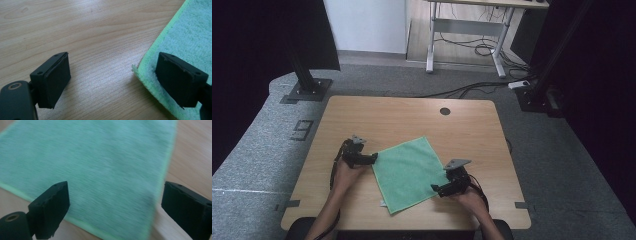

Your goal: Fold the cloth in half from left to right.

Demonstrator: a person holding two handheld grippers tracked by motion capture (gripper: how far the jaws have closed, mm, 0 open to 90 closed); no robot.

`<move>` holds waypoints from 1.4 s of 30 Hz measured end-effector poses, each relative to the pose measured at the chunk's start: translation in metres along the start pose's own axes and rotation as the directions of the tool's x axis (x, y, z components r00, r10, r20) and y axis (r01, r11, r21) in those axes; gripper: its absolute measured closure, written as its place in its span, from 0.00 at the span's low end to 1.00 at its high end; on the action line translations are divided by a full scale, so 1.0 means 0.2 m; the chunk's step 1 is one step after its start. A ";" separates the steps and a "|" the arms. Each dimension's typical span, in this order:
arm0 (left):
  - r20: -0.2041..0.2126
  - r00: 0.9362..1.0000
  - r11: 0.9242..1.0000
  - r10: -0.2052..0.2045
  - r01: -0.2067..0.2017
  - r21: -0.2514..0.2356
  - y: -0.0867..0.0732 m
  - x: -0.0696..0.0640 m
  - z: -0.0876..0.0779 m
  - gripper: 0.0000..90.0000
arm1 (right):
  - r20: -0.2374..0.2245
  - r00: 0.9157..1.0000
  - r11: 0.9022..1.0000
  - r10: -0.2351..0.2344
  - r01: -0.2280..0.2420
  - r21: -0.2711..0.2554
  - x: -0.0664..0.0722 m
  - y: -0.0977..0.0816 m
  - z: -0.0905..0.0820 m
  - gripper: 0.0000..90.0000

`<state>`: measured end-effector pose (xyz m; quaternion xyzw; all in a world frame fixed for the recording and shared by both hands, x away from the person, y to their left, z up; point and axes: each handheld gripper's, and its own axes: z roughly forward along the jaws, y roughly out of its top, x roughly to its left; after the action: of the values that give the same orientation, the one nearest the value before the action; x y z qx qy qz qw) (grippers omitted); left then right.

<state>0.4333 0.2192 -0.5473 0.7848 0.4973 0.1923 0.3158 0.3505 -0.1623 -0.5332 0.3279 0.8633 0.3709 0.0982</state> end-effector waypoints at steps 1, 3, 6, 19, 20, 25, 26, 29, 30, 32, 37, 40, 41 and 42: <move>-0.007 1.000 1.000 -0.006 0.006 0.003 0.00 0.00 0.00 0.13 | -0.019 1.000 1.000 -0.004 0.004 -0.004 0.02 0.01 0.01 0.11; -0.020 1.000 1.000 -0.017 0.017 0.016 0.00 0.00 0.01 0.07 | -0.052 0.998 1.000 -0.020 0.020 -0.010 0.07 0.03 0.03 0.13; -0.023 0.999 1.000 -0.021 0.022 0.019 0.00 0.01 0.01 0.05 | -0.093 0.995 0.999 -0.047 0.047 -0.010 0.14 0.06 0.06 0.15; -0.022 1.000 1.000 -0.020 0.021 0.016 0.00 0.00 0.01 0.05 | -0.270 0.950 0.987 -0.156 0.163 0.002 0.48 0.16 0.21 0.25; -0.022 1.000 1.000 -0.021 0.021 0.016 0.00 0.00 0.01 0.05 | -0.281 0.945 0.985 -0.165 0.172 0.002 0.50 0.17 0.22 0.27; -0.021 1.000 1.000 -0.021 0.022 0.015 0.00 0.00 0.01 0.06 | -0.336 0.920 0.977 -0.201 0.213 0.001 0.60 0.21 0.26 0.37; -0.022 1.000 1.000 -0.020 0.020 0.016 0.00 0.00 0.01 0.06 | -0.347 0.913 0.973 -0.215 0.231 0.003 0.63 0.21 0.26 0.39; -0.020 1.000 1.000 -0.018 0.018 0.017 0.00 0.00 0.01 0.06 | -0.355 0.901 0.962 -0.250 0.272 0.010 0.67 0.22 0.28 0.45; -0.020 1.000 1.000 -0.019 0.019 0.016 0.00 0.00 0.01 0.06 | -0.354 0.897 0.957 -0.266 0.290 0.015 0.69 0.22 0.29 0.47; -0.020 1.000 1.000 -0.019 0.019 0.017 0.00 0.00 0.01 0.06 | -0.342 0.892 0.944 -0.297 0.328 0.033 0.72 0.21 0.30 0.51; -0.009 1.000 1.000 -0.006 0.006 0.006 0.00 0.00 0.00 0.09 | -0.260 0.894 0.918 -0.366 0.393 0.058 0.74 0.20 0.28 0.74; 0.036 0.999 0.999 0.038 -0.037 -0.029 -0.01 -0.01 -0.02 0.28 | -0.247 0.898 0.919 -0.364 0.390 0.065 0.73 0.20 0.27 0.88; 0.056 0.997 0.998 0.054 -0.052 -0.039 -0.01 -0.02 -0.02 0.38 | -0.241 0.899 0.917 -0.366 0.392 0.068 0.73 0.20 0.27 0.92; 0.070 0.995 0.997 0.066 -0.063 -0.045 -0.02 -0.03 -0.03 0.48 | -0.237 0.901 0.919 -0.364 0.389 0.069 0.72 0.20 0.27 0.94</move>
<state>0.4252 0.2160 -0.5456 0.8000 0.4559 0.1846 0.3437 0.2816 -0.0187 -0.5326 0.1168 0.9357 0.3286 0.0532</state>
